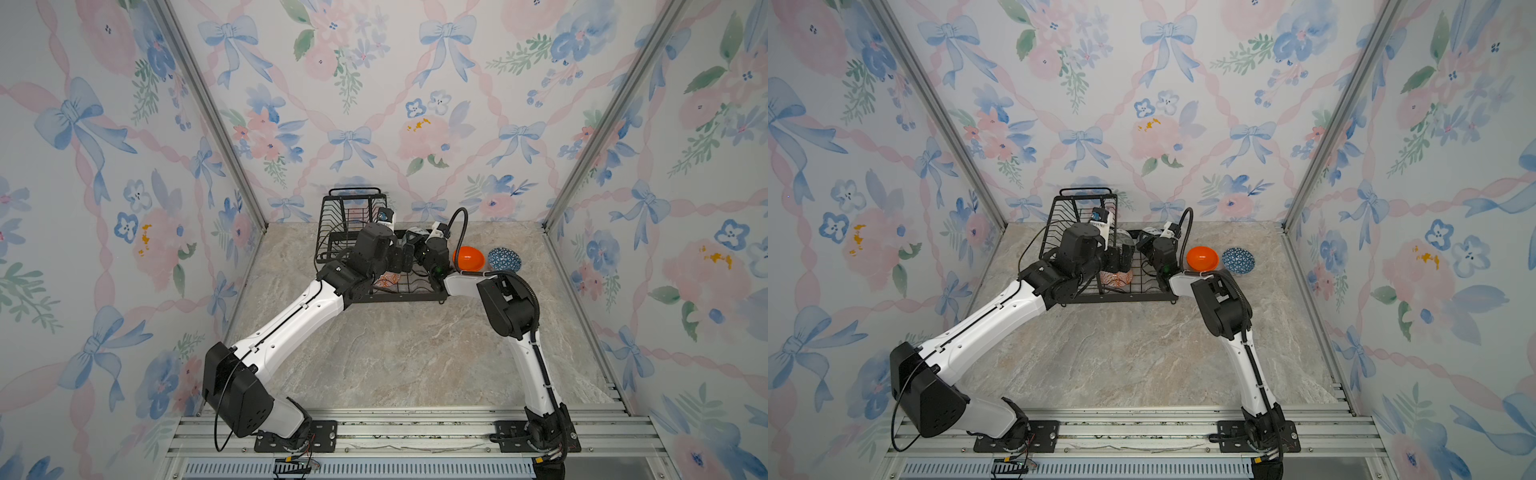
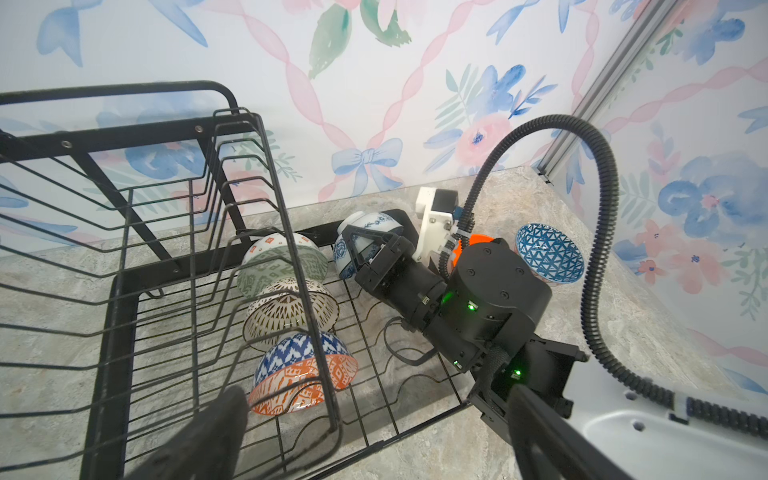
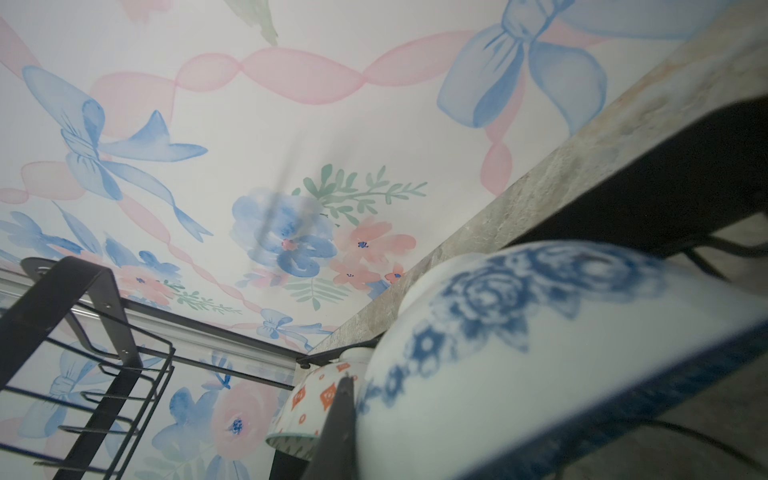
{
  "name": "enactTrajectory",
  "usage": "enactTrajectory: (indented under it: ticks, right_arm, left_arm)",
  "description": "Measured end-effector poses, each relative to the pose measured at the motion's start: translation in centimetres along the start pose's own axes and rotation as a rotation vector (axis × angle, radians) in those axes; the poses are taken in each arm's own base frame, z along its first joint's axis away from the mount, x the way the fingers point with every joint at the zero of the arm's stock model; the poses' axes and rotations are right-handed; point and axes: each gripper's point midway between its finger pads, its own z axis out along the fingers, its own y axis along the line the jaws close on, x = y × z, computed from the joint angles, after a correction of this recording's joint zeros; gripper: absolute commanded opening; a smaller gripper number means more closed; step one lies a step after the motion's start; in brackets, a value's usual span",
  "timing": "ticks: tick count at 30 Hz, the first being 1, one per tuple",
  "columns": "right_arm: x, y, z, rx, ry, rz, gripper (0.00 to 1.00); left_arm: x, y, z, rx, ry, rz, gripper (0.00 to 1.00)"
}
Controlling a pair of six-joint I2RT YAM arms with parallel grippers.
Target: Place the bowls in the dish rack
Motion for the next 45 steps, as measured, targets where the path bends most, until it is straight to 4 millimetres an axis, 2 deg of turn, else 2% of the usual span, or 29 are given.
enactTrajectory:
  ticks: [8, 17, 27, 35, 45]
  right_arm:
    - [-0.5, -1.0, -0.3, 0.034, -0.043, 0.018, 0.02]
    - [-0.8, -1.2, -0.7, 0.081, -0.062, 0.045, 0.09]
    - [-1.2, -1.6, -1.0, 0.129, -0.075, 0.050, 0.12]
    - [-0.4, -1.9, -1.4, 0.150, -0.067, 0.047, 0.17]
    - [-0.5, -2.2, -1.8, 0.166, -0.067, 0.042, 0.22]
  left_arm:
    - [0.0, 0.0, 0.0, 0.000, 0.000, 0.000, 0.98]
    - [0.1, -0.1, -0.2, 0.007, 0.005, 0.001, 0.98]
    - [0.2, 0.0, -0.3, 0.006, 0.009, 0.002, 0.98]
    - [0.2, 0.1, -0.6, 0.006, 0.013, 0.002, 0.98]
    - [0.2, 0.1, -0.8, 0.005, 0.015, 0.003, 0.98]
